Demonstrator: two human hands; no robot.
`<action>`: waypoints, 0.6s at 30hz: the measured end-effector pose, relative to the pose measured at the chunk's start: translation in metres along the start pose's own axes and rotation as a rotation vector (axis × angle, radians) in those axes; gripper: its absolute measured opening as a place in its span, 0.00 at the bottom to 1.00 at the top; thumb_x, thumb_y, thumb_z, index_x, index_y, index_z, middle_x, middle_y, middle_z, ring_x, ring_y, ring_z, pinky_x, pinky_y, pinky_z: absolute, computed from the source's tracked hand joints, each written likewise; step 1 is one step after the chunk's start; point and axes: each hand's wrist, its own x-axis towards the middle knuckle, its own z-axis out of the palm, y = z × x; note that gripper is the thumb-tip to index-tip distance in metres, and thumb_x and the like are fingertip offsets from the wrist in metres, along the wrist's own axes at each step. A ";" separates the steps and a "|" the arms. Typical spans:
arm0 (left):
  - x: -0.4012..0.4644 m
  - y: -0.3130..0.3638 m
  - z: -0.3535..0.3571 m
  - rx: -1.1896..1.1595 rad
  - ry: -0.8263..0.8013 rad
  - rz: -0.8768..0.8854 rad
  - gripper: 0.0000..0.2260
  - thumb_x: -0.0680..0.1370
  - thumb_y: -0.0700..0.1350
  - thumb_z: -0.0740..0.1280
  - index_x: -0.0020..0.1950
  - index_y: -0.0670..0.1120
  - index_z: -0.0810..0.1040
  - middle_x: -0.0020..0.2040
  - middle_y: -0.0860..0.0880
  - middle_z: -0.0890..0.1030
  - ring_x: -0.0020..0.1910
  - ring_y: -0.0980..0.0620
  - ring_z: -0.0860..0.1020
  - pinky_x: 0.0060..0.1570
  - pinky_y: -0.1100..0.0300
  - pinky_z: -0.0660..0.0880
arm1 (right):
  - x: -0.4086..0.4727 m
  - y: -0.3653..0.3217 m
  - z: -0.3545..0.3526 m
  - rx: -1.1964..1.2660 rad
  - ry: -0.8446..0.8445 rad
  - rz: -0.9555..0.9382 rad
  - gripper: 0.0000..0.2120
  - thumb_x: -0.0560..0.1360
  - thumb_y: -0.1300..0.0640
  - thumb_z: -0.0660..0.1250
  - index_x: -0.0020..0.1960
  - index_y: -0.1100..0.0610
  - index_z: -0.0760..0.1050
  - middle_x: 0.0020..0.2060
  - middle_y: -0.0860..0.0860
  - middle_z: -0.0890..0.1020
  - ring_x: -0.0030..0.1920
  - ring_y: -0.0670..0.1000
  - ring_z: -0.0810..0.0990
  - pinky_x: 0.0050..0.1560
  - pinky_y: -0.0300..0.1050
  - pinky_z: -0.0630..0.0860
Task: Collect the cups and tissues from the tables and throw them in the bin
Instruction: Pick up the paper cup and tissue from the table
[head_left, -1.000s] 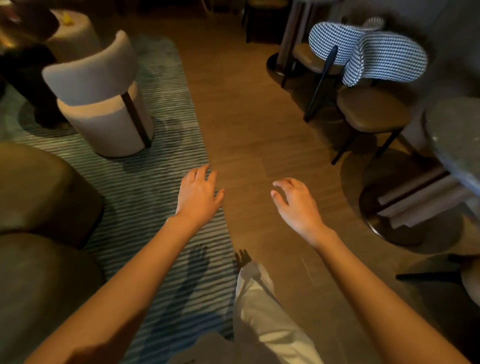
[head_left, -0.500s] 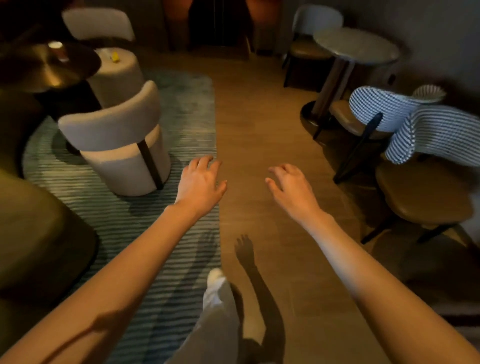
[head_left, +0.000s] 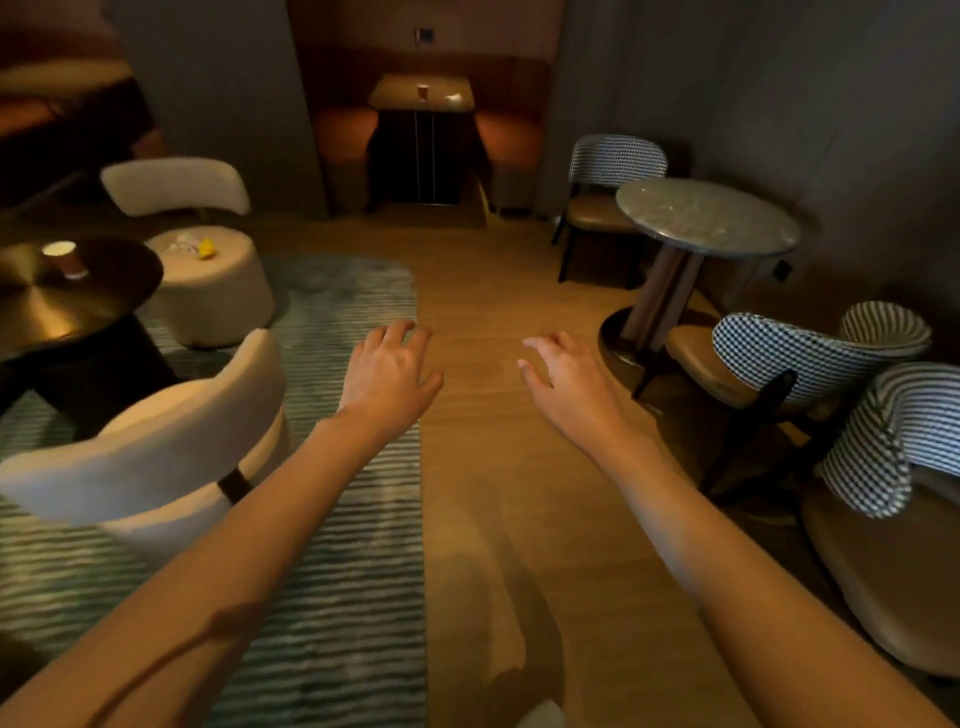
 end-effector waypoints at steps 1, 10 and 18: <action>0.024 -0.003 0.007 -0.005 -0.007 -0.009 0.24 0.78 0.54 0.62 0.72 0.46 0.65 0.71 0.43 0.67 0.69 0.40 0.65 0.67 0.46 0.65 | 0.023 0.009 0.004 0.000 -0.002 0.006 0.19 0.81 0.49 0.57 0.69 0.54 0.69 0.64 0.52 0.74 0.67 0.53 0.68 0.64 0.47 0.67; 0.272 0.026 0.051 0.092 0.041 0.027 0.23 0.77 0.54 0.61 0.71 0.48 0.66 0.69 0.45 0.68 0.67 0.43 0.66 0.64 0.50 0.65 | 0.255 0.112 0.013 0.045 0.046 -0.038 0.19 0.81 0.48 0.56 0.69 0.54 0.69 0.65 0.50 0.72 0.67 0.51 0.67 0.65 0.47 0.66; 0.454 0.002 0.067 0.114 0.089 -0.027 0.25 0.79 0.55 0.59 0.74 0.49 0.62 0.72 0.48 0.66 0.70 0.46 0.64 0.68 0.52 0.62 | 0.447 0.166 0.020 0.067 0.042 -0.125 0.18 0.81 0.49 0.56 0.68 0.54 0.70 0.65 0.49 0.73 0.67 0.49 0.67 0.64 0.43 0.64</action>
